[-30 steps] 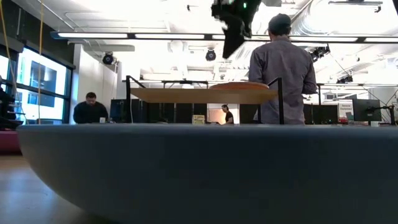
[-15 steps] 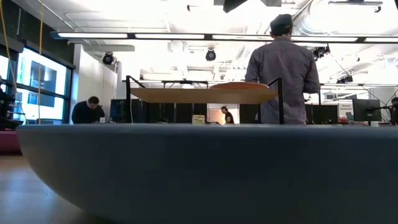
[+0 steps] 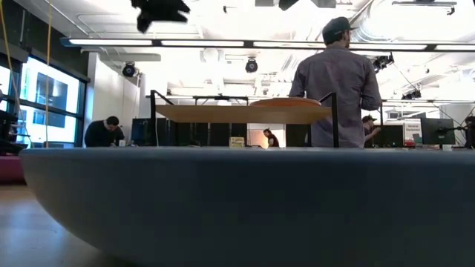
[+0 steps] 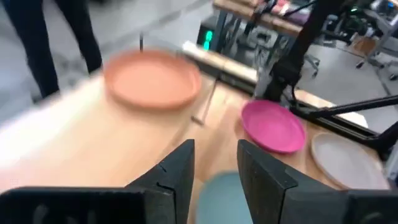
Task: Place and stack plates onto a shelf
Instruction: Stack the light green plate on top of the orange plate on the shelf
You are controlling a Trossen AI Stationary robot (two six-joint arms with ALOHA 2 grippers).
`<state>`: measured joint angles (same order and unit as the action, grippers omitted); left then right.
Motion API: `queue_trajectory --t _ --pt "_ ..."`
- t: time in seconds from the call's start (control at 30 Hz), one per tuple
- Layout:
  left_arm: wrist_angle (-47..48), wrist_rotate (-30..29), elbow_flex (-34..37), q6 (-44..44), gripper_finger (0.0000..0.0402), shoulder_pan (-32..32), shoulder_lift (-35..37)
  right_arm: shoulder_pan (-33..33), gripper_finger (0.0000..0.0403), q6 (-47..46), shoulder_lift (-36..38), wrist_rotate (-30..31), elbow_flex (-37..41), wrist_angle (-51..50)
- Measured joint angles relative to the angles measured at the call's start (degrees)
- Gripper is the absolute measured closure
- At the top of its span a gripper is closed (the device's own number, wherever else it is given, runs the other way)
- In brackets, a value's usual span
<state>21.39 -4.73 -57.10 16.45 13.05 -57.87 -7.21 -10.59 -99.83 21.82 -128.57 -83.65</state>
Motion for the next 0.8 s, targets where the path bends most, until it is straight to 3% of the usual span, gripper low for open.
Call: queue_trajectory --t 0.23,0.8 --pt "3.69 3.63 0.02 7.52 0.0288 -2.96 -9.84 2.19 0.0338 -6.47 0.0 -0.06 0.0 -6.66" --pt "1.37 3.16 0.0 20.46 0.0288 -5.24 -28.42 3.95 0.0338 -5.64 0.87 -2.47 0.0 -6.34"
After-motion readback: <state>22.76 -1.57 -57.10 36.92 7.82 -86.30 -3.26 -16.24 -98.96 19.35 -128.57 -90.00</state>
